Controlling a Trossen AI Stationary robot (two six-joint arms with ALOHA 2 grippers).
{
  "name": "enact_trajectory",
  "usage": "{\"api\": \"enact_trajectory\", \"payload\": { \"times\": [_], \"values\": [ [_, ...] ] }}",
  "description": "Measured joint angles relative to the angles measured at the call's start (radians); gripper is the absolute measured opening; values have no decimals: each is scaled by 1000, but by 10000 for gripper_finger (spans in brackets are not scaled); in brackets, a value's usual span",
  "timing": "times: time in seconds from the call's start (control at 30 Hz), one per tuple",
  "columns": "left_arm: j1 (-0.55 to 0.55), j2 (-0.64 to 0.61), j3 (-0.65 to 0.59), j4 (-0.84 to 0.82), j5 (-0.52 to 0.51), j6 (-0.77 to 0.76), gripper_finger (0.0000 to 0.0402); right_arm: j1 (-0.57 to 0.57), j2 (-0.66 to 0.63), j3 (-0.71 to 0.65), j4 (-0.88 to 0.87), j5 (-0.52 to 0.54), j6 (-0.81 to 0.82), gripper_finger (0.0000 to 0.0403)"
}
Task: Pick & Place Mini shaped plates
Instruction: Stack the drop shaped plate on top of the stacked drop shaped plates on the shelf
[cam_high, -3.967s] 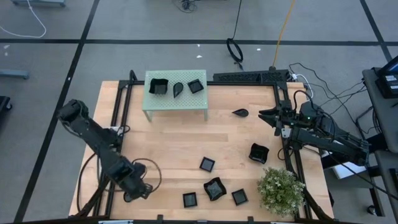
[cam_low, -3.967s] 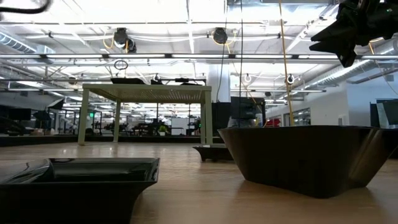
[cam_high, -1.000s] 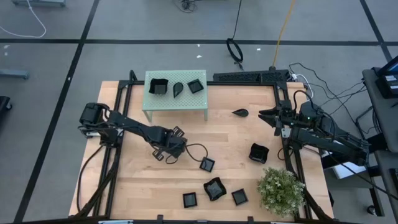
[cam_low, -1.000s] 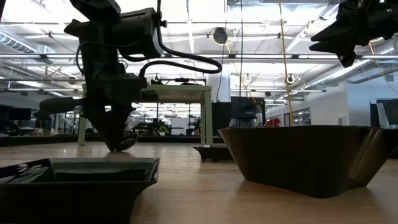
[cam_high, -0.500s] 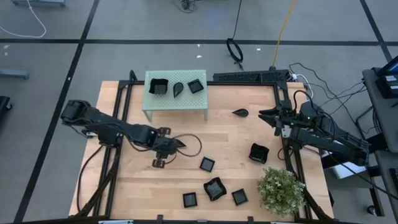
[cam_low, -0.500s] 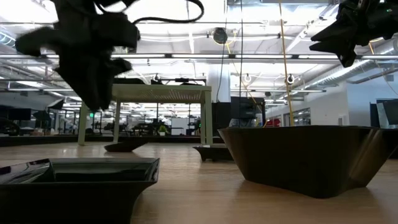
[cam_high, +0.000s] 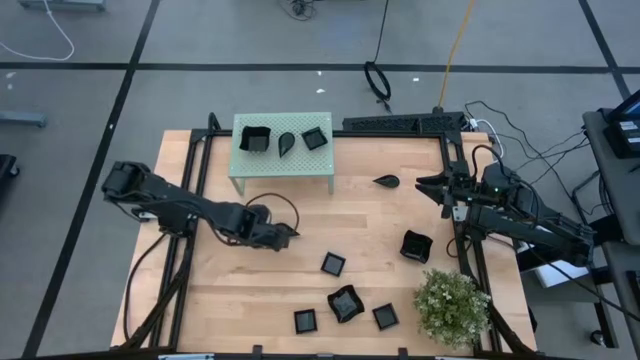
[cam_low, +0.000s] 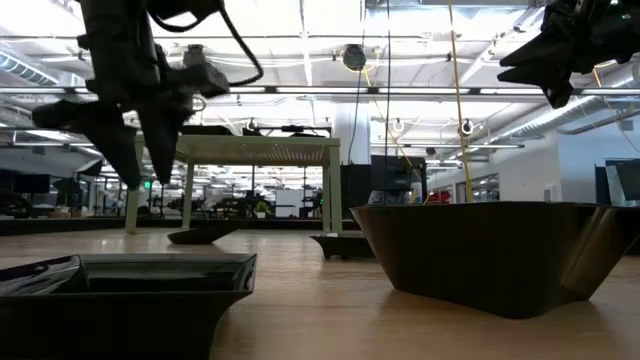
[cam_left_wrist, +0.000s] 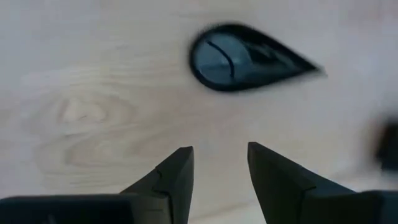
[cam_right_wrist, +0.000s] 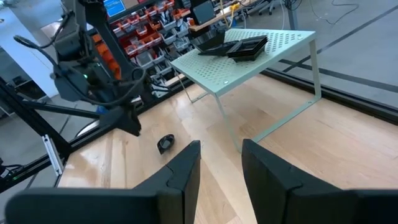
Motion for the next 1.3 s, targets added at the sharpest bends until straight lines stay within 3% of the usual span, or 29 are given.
{"api": "enact_trajectory", "payload": {
  "times": [0.23,0.53,0.83,0.97,1.17,1.3],
  "values": [
    [9,88,0,39,-100,-273,155,0,0,0,0,0,0,105],
    [55,211,0,94,-109,-341,154,0,0,0,0,0,0,105],
    [74,248,6,125,-121,-172,147,0,0,0,0,0,0,105],
    [74,245,3,125,-152,-109,106,0,0,0,0,0,0,105],
    [79,247,0,138,-209,-50,11,0,0,0,0,0,0,105],
    [81,225,-2,147,-214,12,13,0,0,0,0,0,0,105]
  ]
}}
